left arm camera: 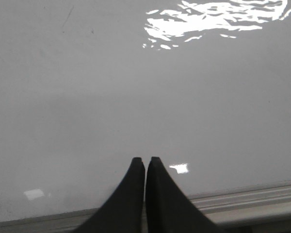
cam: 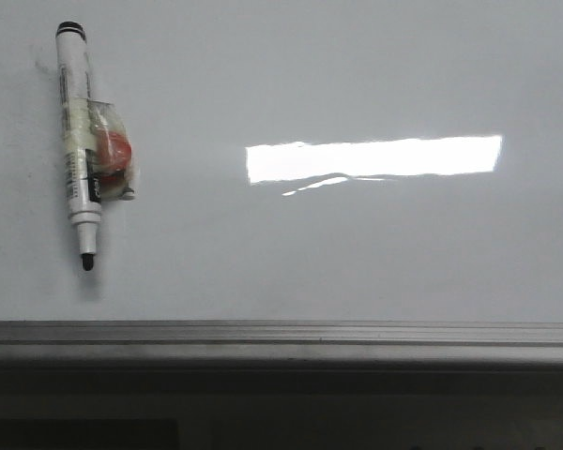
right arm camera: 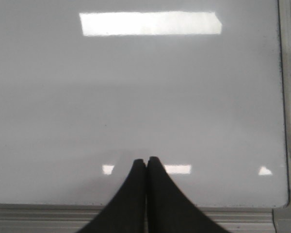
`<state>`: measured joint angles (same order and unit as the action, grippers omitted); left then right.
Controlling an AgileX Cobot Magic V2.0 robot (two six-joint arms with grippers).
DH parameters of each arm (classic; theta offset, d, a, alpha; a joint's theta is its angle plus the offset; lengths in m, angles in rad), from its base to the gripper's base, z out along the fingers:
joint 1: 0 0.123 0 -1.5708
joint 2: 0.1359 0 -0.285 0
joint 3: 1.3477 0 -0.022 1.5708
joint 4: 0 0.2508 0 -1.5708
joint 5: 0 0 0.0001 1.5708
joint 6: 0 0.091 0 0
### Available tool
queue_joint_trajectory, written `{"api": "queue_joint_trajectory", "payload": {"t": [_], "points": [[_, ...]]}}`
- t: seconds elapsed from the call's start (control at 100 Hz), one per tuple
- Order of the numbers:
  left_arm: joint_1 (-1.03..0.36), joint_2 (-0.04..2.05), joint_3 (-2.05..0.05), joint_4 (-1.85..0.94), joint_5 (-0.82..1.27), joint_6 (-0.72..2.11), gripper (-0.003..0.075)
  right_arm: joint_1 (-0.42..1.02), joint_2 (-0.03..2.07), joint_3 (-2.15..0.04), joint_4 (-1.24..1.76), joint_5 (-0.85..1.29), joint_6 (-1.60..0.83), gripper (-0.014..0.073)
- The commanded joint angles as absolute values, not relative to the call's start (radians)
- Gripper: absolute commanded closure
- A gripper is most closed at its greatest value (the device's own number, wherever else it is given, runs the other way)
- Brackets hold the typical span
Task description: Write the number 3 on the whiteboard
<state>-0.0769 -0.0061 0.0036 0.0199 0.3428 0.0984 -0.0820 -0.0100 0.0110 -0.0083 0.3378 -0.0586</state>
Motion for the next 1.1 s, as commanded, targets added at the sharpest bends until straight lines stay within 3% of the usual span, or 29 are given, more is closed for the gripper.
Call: {"api": "queue_joint_trajectory", "payload": {"t": [0.0,1.09], "points": [[-0.074,-0.031,0.038,0.022,0.294,0.092,0.0741,-0.088,-0.026,0.033,-0.011,0.324,-0.063,0.0658],[-0.074,-0.031,0.038,0.079,0.198,0.092,0.0741,-0.088,-0.026,0.033,-0.018,0.324,-0.063,0.0658]]}}
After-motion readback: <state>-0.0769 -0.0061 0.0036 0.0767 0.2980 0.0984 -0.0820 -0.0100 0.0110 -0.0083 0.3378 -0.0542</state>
